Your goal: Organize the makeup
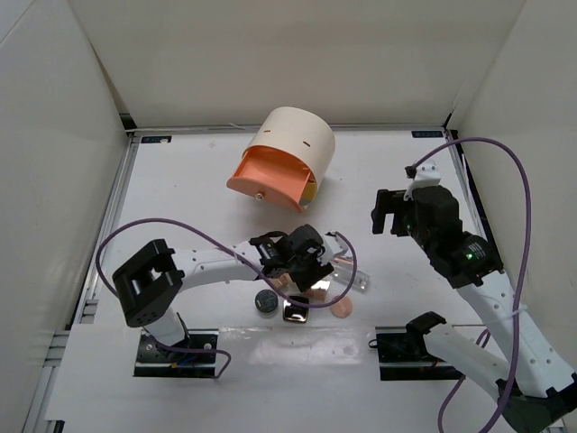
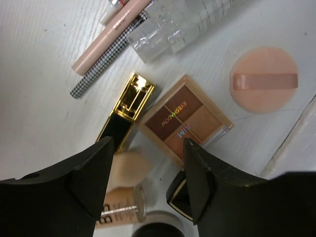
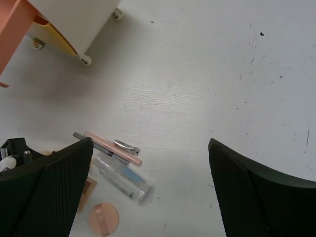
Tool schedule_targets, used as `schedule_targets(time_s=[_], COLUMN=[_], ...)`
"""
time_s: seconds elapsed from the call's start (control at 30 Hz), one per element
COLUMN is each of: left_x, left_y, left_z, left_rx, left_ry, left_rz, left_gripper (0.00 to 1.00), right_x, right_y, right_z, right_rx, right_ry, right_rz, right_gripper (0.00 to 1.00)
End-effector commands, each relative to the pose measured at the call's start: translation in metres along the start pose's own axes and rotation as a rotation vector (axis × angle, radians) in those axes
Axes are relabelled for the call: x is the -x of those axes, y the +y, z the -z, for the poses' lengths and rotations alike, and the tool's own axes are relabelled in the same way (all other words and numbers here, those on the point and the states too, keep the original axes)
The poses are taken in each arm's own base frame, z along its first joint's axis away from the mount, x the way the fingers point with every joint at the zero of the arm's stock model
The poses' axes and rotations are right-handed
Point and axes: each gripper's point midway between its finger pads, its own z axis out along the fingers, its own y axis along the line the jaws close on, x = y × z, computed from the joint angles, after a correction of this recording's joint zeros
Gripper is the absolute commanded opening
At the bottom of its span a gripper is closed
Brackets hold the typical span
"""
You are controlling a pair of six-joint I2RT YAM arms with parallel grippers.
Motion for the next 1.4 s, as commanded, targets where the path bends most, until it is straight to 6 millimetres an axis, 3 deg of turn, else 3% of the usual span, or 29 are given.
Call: schedule_targets(time_s=[0.0,0.13,0.33,0.57,0.73,0.87,0.97,1.07,1.27,1.33,1.37], left_x=[0.039,0.037,0.01,-0.003,-0.01,-0.001,0.018,0.047,0.11,0.127,0.136], left_y=[0.014,0.015,0.01,0.008,0.019,0.019,0.021,0.029,0.04,0.057,0.077], left_z=[0.0,-0.011,-0.031,-0.039,-0.049,-0.046,-0.03,0.0,0.087,0.116,0.13], left_rx=[-0.007,-0.076,-0.112,-0.1,-0.021,-0.007,0.018,0.066,0.142,0.216,0.281], left_ry=[-0.126,-0.125,-0.034,0.008,0.047,0.034,-0.031,-0.13,-0.375,-0.464,-0.495], left_rz=[-0.075,-0.083,-0.107,-0.094,-0.074,-0.067,-0.07,-0.094,-0.178,-0.2,-0.213], left_gripper=[0.68,0.59,0.55,0.51,0.39,0.25,0.18,0.17,0.18,0.18,0.18], right_x=[0.0,-0.001,0.002,0.0,0.0,0.002,0.003,0.003,0.009,0.009,0.011], right_y=[-0.009,-0.012,-0.014,-0.018,-0.018,-0.022,-0.022,-0.023,-0.023,-0.021,-0.022], right_z=[0.001,0.0,-0.001,0.0,0.002,0.004,0.006,0.007,0.004,0.001,0.001], right_rx=[-0.054,-0.068,-0.085,-0.106,-0.107,-0.119,-0.121,-0.126,-0.124,-0.118,-0.12], right_ry=[0.0,0.006,0.014,0.023,0.009,-0.003,-0.011,-0.024,-0.05,-0.053,-0.059], right_rz=[-0.033,-0.03,-0.016,-0.006,-0.014,-0.018,-0.027,-0.03,-0.026,-0.018,-0.017], right_gripper=[0.99,0.99,0.99,0.99,0.99,0.99,0.99,0.99,0.99,0.99,0.99])
